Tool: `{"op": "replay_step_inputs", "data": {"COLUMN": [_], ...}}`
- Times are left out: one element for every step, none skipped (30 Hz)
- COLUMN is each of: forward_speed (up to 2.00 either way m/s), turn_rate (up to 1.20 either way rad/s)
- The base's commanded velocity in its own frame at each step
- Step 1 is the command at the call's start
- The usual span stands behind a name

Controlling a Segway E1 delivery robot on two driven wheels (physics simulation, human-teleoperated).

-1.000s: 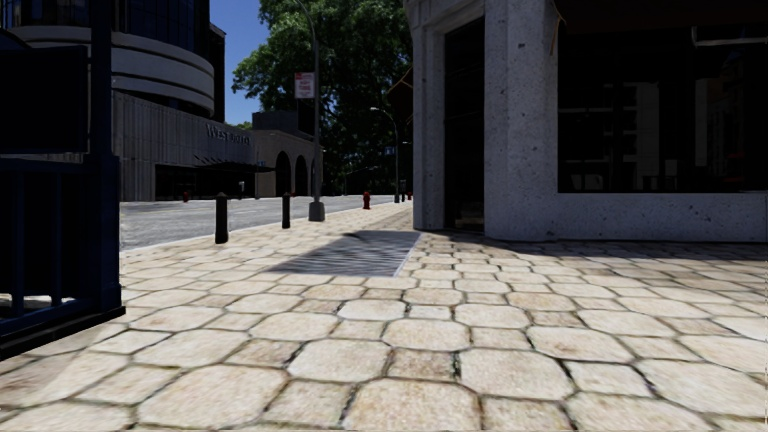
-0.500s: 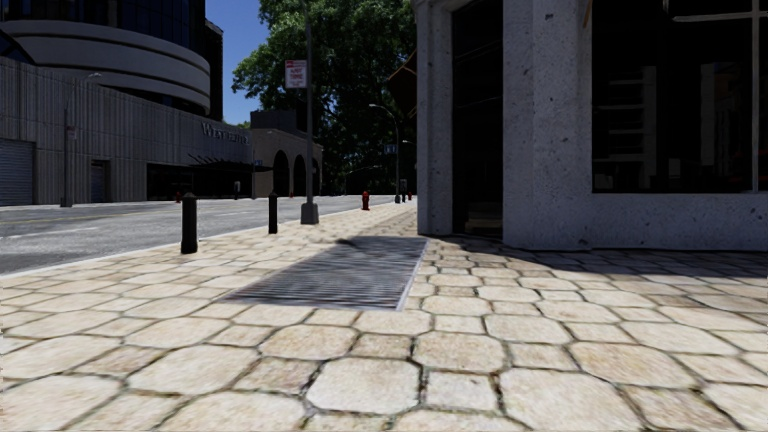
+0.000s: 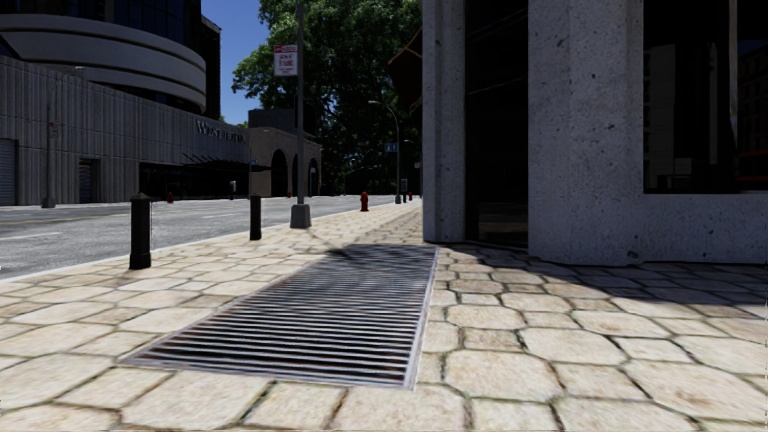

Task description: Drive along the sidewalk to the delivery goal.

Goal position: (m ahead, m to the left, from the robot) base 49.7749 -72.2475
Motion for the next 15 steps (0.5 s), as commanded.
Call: {"op": "replay_step_inputs", "data": {"forward_speed": [2.00,2.00,2.00,2.00,2.00,2.00,2.00,2.00,2.00,2.00,2.00,2.00,2.00,2.00,2.00], "turn_rate": [0.00,0.00,0.00,0.00,0.00,0.00,0.00,0.00,0.00,0.00,0.00,0.00,0.00,0.00,0.00]}}
